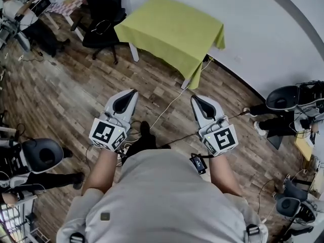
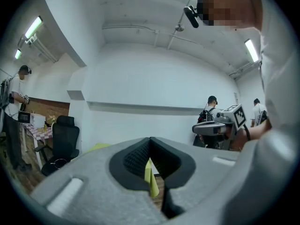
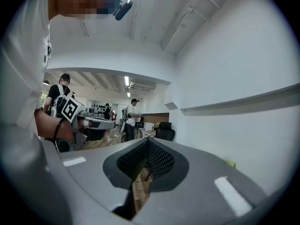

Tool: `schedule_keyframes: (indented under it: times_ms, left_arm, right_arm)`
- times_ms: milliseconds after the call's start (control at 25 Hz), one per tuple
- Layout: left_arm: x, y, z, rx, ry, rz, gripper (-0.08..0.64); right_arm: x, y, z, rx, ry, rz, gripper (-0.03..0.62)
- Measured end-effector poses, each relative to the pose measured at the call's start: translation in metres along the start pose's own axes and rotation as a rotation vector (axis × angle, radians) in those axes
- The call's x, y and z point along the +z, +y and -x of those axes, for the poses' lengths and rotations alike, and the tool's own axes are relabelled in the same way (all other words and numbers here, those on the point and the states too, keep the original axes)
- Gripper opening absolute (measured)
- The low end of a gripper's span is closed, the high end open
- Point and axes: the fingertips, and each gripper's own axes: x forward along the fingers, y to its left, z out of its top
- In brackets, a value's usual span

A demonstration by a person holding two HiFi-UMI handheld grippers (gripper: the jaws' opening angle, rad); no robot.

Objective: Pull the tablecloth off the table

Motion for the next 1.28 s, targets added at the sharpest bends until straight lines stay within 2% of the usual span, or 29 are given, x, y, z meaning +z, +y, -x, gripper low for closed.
schedule_keyframes:
  times_ms: [360,640,760,1280]
  left_arm:
    - [-0.017,0.094,-0.037,-0.01,0.009,0.026,0.003]
    - [-0.014,0.176,-0.073,-0.078,0.035,0.062,0.003]
    - [-0.011,0.199,-0.085,-0.109,0.039,0.052,0.003]
    - [-0.018,0.257,-0.124,-0.086,0.048,0.063,0.003]
  right_arm:
    - [-0.015,-0.024,-0.096,-0.025,0.038,-0.006,0.011]
    - [-0.013,-0.051,-0.171,-0.096,0.097,-0.032,0.011]
    - [-0.012,-0.059,-0.189,-0.125,0.111,-0.024,0.011]
    - [-0.027,-0.1,-0.254,-0.122,0.133,-0.026,0.011]
